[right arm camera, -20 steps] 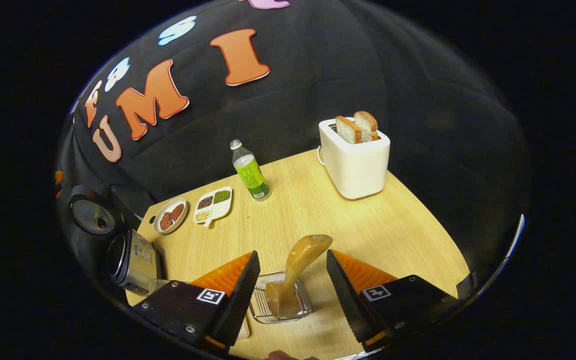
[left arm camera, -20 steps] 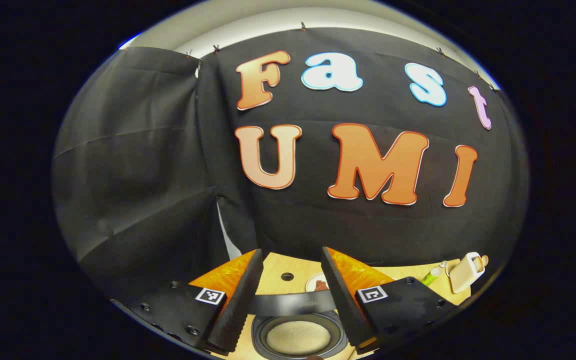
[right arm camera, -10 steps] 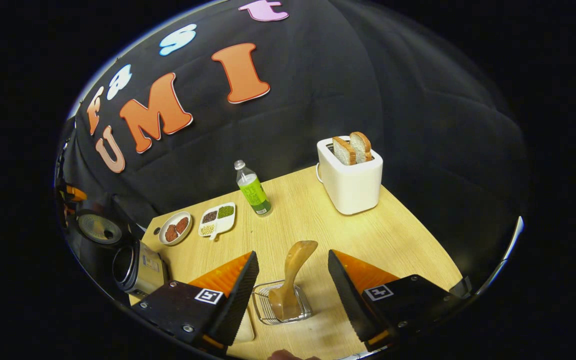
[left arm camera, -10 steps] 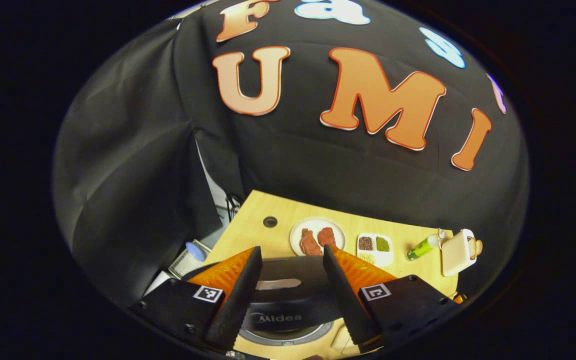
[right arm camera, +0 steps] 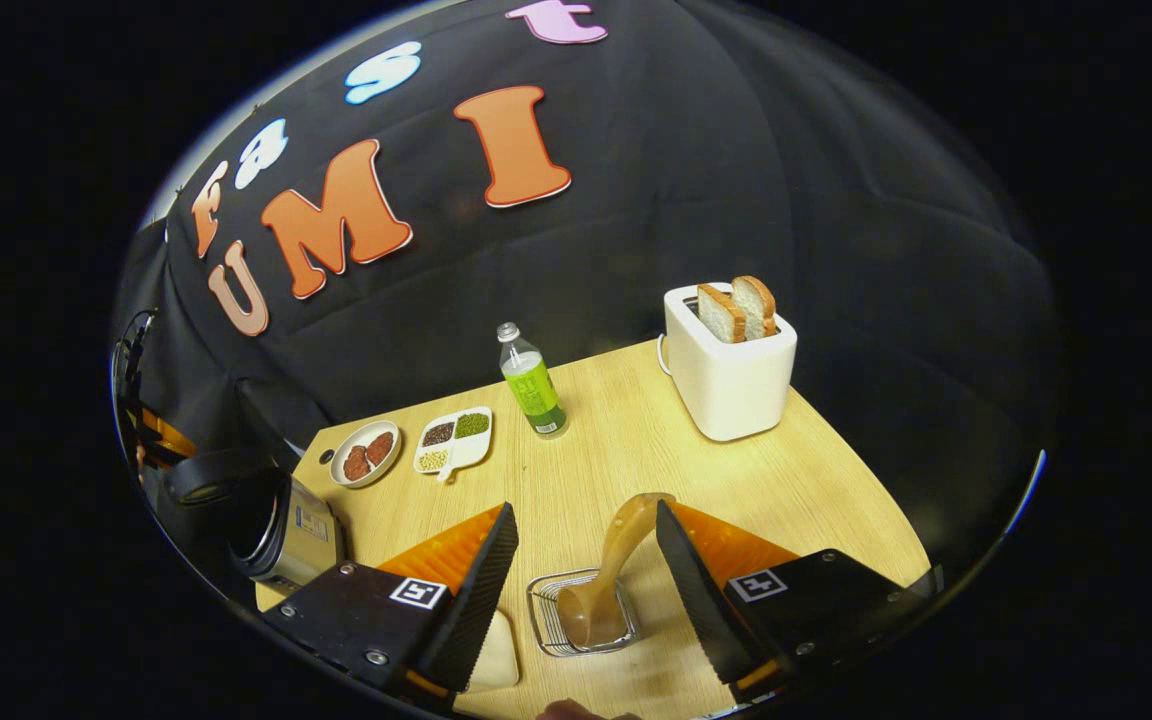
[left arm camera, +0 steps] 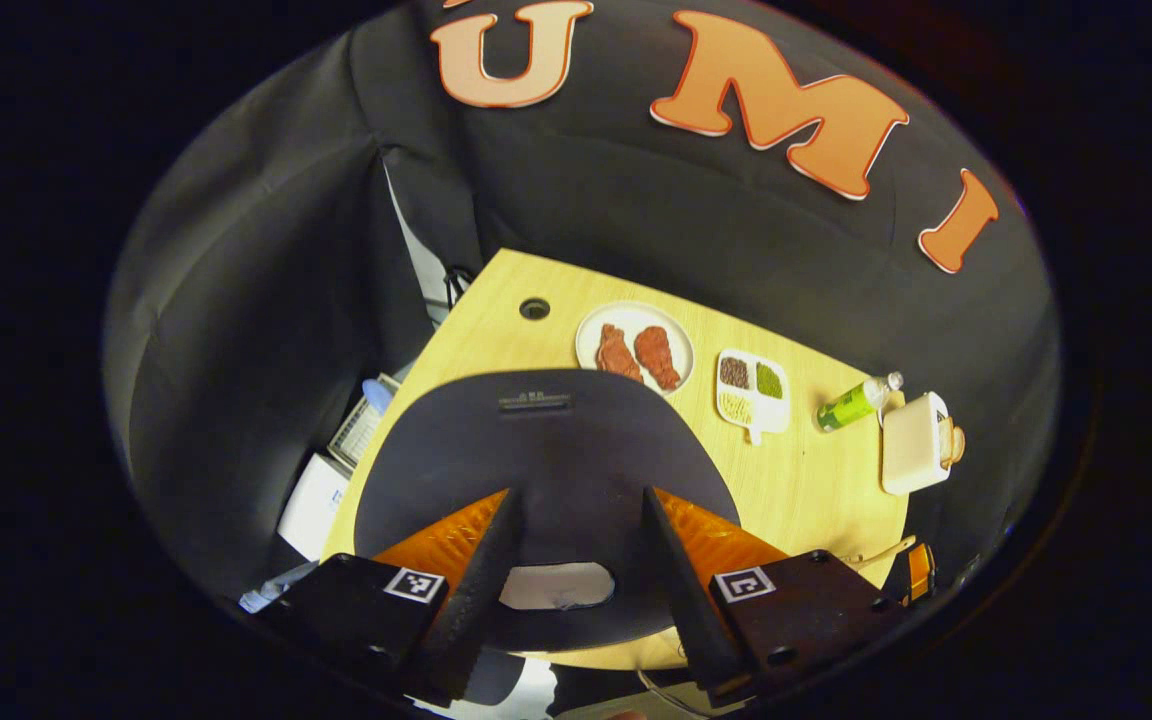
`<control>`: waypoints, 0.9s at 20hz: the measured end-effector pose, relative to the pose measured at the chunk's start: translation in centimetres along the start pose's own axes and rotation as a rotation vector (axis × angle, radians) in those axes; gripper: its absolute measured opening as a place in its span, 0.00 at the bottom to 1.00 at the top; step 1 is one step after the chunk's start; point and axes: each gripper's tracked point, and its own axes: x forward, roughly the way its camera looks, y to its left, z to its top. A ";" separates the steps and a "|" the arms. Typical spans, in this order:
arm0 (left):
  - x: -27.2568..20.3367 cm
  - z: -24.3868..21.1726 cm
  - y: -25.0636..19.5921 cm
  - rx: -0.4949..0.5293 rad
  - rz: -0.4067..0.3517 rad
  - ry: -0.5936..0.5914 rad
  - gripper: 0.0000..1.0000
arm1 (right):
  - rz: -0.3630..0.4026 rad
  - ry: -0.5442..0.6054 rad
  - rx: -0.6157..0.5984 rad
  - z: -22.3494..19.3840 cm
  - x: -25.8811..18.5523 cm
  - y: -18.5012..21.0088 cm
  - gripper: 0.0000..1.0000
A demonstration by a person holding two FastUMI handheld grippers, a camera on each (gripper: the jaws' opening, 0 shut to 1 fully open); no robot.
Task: Close the left gripper, press the button to open the rice cooker; take a wooden spoon from the chopstick holder with the right hand, scoop a spoonful of rice and pour it into the rice cooker, then put the wooden spoon back into the chopstick holder.
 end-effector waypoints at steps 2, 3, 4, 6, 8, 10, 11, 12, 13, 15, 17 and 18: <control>1.5 -2.6 0.1 0.020 0.005 0.084 0.80 | 0.008 0.004 -0.012 -0.2 0.0 0.2 0.87; 2.3 -3.5 0.2 0.024 0.015 0.115 0.80 | 0.008 0.004 -0.016 -0.2 0.1 0.2 0.87; 3.2 -4.3 0.4 0.030 0.025 0.138 0.80 | 0.009 0.002 -0.017 -0.2 0.1 0.2 0.87; 4.8 -5.7 0.5 0.036 0.044 0.192 0.80 | 0.011 0.002 -0.015 -0.1 0.1 0.2 0.87; 5.5 -5.8 0.6 0.065 0.081 0.223 0.80 | 0.009 0.001 -0.019 0.0 0.1 0.1 0.87; 6.3 -5.8 0.4 0.092 0.100 0.240 0.78 | 0.009 0.000 -0.034 0.0 0.1 0.1 0.87; 6.4 -5.3 0.3 0.101 0.098 0.230 0.79 | 0.020 -0.008 -0.044 0.2 0.1 0.5 0.87; 5.8 -5.6 0.4 0.101 0.095 0.245 0.80 | 0.032 -0.019 -0.054 0.4 0.0 0.9 0.87; 6.2 -5.4 0.1 0.107 0.086 0.241 0.81 | 0.055 -0.040 -0.061 0.8 -0.2 1.6 0.87; 6.1 -5.6 0.1 0.140 0.072 0.225 0.80 | 0.099 -0.099 -0.077 2.2 -0.6 3.0 0.87; 5.8 -5.5 0.1 0.163 0.068 0.167 0.79 | 0.128 -0.147 -0.111 2.9 -1.5 3.8 0.87; 5.9 -5.6 0.0 0.193 0.060 0.131 0.82 | 0.138 -0.173 -0.126 3.8 -1.8 4.3 0.87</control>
